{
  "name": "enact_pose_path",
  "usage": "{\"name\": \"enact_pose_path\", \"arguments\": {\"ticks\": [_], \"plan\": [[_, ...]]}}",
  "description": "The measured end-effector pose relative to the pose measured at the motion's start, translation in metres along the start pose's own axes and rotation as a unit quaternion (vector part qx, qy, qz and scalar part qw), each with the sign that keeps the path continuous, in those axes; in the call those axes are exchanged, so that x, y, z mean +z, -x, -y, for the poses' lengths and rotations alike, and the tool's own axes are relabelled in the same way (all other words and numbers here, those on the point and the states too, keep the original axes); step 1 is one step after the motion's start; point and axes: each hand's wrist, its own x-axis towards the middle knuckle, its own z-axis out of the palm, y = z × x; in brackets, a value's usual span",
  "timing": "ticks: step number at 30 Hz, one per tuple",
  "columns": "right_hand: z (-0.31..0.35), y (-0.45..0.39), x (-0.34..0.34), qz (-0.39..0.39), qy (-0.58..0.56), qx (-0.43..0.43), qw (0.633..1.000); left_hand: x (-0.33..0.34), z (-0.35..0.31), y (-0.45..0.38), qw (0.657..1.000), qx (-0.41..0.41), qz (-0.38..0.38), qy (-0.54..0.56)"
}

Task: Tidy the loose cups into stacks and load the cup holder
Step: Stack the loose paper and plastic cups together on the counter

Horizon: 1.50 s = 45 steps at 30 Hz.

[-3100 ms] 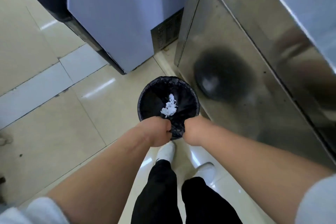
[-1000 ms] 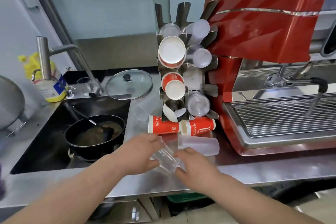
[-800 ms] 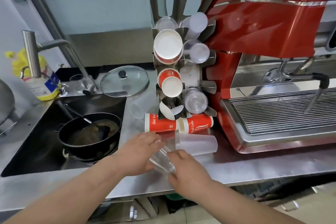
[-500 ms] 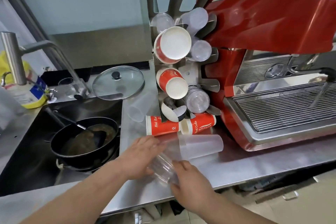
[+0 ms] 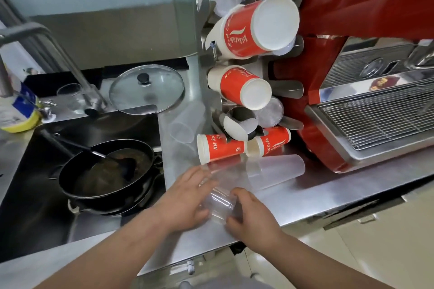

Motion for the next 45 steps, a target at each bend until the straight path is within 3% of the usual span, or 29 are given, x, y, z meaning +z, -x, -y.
{"name": "enact_pose_path", "arguments": {"ticks": [8, 15, 26, 39, 45], "plan": [[0.034, 0.000, -0.015, -0.050, -0.072, -0.092, 0.992, -0.012, 0.010, 0.031, 0.993, -0.086, -0.005, 0.084], [0.075, 0.000, -0.010, -0.024, -0.008, -0.175, 0.984, -0.018, 0.013, 0.069, 0.968, -0.156, 0.001, 0.198], [0.104, 0.013, 0.034, 0.022, 0.007, -0.189, 0.982, -0.016, 0.026, 0.114, 0.954, -0.161, 0.051, 0.246], [0.110, 0.021, 0.045, 0.033, 0.011, -0.169, 0.985, -0.015, 0.039, 0.122, 0.969, -0.121, 0.102, 0.190], [0.113, 0.015, 0.017, 0.051, 0.030, -0.169, 0.984, -0.056, 0.065, 0.101, 0.979, -0.075, 0.158, 0.104]]}}
